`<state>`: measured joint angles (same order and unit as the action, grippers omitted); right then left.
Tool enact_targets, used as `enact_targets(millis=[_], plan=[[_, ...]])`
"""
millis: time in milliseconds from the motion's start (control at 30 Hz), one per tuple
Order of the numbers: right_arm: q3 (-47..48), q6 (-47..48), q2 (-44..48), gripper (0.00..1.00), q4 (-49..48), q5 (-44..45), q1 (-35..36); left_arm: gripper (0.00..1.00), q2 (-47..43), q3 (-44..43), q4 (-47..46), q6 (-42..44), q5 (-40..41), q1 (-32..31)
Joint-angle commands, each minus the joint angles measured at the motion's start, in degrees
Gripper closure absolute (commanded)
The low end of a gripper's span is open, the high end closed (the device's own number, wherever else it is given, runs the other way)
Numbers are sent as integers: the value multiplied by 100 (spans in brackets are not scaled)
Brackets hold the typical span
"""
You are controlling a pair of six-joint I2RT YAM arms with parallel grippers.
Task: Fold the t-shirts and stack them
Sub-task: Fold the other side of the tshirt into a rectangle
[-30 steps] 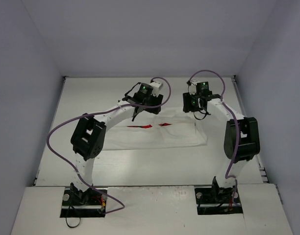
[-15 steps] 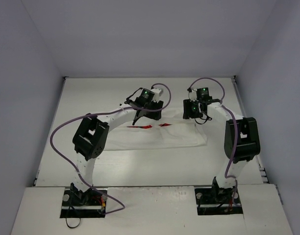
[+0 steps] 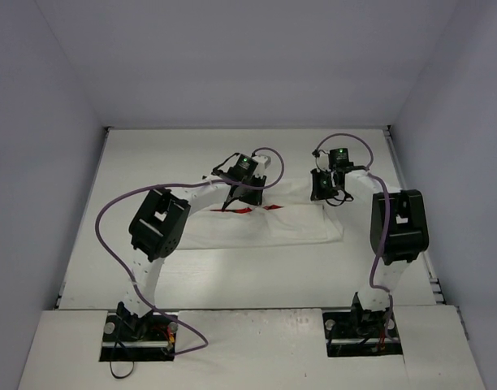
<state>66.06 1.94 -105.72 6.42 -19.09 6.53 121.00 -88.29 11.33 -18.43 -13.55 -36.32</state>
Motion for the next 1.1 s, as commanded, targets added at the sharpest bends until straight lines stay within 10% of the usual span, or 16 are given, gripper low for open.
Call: enact_targets(millis=[0, 433, 700, 967, 1067], plan=[[21, 26, 468, 100, -63, 124, -97, 83, -191, -188, -34, 32, -25, -7], [-490, -328, 973, 98, 263, 920, -442, 86, -188, -118, 146, 105, -27, -16], [-46, -479, 1310, 58, 396, 951, -326, 58, -878, -728, 845, 163, 262, -7], [419, -897, 1218, 90, 387, 684, -269, 66, -361, -1571, 1044, 54, 546, -16], [221, -1678, 1296, 76, 381, 757, -234, 66, -401, -1441, 1143, -39, 578, 153]])
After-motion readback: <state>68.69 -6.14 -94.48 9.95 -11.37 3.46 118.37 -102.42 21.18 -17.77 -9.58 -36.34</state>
